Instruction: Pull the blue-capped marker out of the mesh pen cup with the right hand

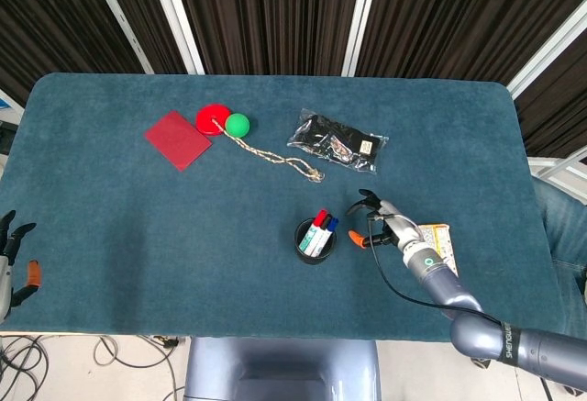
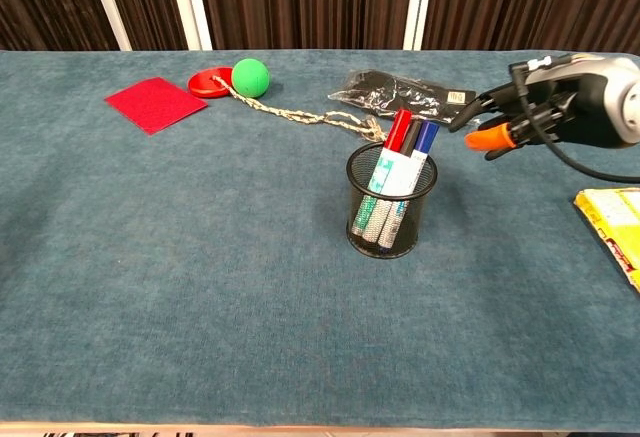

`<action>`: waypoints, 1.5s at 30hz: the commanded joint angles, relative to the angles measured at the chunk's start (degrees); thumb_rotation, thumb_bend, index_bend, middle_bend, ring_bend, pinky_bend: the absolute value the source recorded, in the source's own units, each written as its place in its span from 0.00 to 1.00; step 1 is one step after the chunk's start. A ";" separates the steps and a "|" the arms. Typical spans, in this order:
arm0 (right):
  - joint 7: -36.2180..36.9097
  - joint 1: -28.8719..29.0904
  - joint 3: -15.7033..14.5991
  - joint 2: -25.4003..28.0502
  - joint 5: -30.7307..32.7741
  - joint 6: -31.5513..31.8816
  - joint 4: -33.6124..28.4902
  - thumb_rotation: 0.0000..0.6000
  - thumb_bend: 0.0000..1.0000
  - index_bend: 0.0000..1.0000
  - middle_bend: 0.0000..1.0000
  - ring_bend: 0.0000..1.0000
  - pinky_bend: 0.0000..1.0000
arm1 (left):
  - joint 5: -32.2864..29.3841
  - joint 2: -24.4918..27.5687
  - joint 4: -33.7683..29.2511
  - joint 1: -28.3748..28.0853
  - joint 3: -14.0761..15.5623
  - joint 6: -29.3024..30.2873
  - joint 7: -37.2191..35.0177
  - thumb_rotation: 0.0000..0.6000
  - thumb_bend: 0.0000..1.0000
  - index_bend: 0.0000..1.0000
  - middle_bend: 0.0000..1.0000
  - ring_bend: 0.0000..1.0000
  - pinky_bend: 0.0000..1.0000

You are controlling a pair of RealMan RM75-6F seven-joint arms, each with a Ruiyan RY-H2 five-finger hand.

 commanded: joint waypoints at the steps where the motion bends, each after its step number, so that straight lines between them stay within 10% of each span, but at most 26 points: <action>1: -1.71 1.30 -0.33 -1.22 2.14 0.87 0.16 1.00 0.46 0.41 0.00 0.00 0.17 | 0.01 0.03 -0.04 0.01 -0.03 0.05 -0.07 1.00 0.54 0.18 0.00 0.00 0.01; 45: -12.37 8.70 0.68 -4.43 16.46 6.15 -2.38 1.00 0.47 0.52 0.00 0.00 0.17 | -0.36 0.38 -0.34 -0.12 -0.16 -0.20 -0.75 1.00 0.54 0.18 0.00 0.00 0.01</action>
